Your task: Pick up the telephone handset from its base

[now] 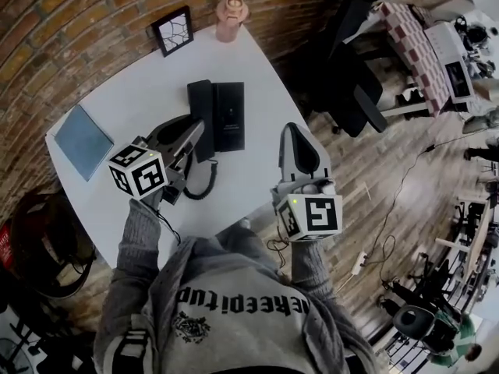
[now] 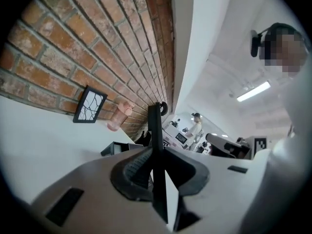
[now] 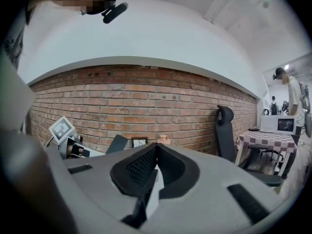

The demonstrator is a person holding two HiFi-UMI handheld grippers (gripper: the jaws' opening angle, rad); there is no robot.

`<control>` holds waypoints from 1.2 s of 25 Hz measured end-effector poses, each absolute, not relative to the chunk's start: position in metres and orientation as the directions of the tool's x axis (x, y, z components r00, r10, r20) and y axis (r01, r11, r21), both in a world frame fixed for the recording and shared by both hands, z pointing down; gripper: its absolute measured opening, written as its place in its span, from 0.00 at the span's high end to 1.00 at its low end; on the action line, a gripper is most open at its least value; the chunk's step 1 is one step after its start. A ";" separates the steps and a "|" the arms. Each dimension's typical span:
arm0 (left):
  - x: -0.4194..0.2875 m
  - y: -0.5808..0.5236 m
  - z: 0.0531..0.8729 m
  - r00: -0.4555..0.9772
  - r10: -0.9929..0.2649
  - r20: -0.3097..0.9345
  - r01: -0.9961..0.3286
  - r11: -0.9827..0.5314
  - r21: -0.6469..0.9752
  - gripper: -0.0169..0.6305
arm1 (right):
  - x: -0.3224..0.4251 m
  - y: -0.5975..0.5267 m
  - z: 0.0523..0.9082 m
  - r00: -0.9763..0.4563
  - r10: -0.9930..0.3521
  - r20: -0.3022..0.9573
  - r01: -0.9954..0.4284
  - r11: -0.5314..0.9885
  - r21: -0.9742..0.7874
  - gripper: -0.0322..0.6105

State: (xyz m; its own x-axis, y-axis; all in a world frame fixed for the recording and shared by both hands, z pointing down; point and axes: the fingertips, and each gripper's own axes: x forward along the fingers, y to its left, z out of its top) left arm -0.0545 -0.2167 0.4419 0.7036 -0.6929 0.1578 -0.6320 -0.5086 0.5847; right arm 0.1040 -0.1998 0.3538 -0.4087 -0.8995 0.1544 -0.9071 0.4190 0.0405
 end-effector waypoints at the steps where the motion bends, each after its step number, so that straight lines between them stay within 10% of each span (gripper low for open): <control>1: -0.056 -0.213 0.435 0.694 -0.704 0.151 -0.642 -0.509 0.574 0.86 | 0.104 -0.197 0.351 -0.414 -0.899 0.145 -0.905 0.423 0.038 0.94; 30: -0.061 -0.073 0.304 0.320 -0.947 0.017 -0.909 -0.302 0.286 0.86 | 0.130 -0.112 0.286 -0.586 -0.810 -0.006 -0.809 0.585 0.054 0.94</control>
State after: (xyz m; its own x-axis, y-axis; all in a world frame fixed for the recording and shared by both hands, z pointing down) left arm -0.0610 -0.0725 0.3040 0.3196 -0.9474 0.0165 -0.9094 -0.3018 0.2864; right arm 0.1301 -0.1123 0.2864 -0.5860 -0.8103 -0.0064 -0.8093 0.5849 0.0540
